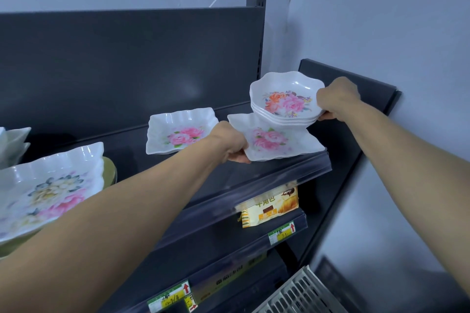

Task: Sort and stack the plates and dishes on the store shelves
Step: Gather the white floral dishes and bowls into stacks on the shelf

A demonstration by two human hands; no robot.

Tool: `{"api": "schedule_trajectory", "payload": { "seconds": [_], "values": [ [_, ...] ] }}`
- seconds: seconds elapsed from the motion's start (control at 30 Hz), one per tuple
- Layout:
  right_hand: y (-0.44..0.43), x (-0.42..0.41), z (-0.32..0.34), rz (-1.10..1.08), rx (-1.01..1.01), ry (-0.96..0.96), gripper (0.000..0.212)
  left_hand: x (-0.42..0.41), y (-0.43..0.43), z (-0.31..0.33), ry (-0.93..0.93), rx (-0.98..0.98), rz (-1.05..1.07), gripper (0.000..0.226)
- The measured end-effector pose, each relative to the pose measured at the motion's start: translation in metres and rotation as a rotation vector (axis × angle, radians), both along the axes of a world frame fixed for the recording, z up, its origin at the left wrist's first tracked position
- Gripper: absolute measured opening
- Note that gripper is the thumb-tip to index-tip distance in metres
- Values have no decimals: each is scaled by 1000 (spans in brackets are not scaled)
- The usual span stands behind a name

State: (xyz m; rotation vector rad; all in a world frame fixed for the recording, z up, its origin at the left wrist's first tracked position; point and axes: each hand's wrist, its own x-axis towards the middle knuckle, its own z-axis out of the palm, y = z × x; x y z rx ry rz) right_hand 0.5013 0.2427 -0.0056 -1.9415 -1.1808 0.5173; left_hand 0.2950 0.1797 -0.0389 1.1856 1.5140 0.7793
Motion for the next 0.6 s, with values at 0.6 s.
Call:
{"api": "schedule_trajectory", "payload": {
  "seconds": [0.6],
  "values": [
    [50, -35, 6, 87, -41, 123, 27, -117, 17, 28, 237, 99, 268, 20]
  ]
}}
